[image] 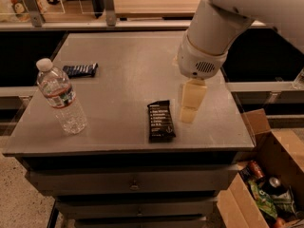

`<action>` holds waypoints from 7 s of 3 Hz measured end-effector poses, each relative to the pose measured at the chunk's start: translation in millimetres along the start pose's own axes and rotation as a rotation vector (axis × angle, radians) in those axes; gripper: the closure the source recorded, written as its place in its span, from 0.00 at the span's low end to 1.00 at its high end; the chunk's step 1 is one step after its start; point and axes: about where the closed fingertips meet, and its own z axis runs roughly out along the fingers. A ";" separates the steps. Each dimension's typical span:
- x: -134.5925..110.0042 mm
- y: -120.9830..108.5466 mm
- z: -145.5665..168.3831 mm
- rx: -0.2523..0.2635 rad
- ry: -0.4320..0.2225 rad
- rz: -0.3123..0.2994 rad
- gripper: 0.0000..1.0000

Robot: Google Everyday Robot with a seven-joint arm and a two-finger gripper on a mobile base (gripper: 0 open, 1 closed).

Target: Move rxbar chocolate near rxbar blueberry

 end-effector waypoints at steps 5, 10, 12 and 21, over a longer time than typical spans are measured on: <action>-7.6 11.8 77.8 -0.098 -0.061 -0.013 0.17; -21.0 7.6 43.1 -0.051 -0.164 -0.027 1.00; -24.6 -38.3 -16.8 0.059 -0.259 -0.004 1.00; -137.4 -173.8 23.1 0.443 -0.460 -0.197 1.00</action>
Offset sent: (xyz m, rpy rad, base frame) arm 0.0007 0.0196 -0.0678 0.0670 0.1151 0.0500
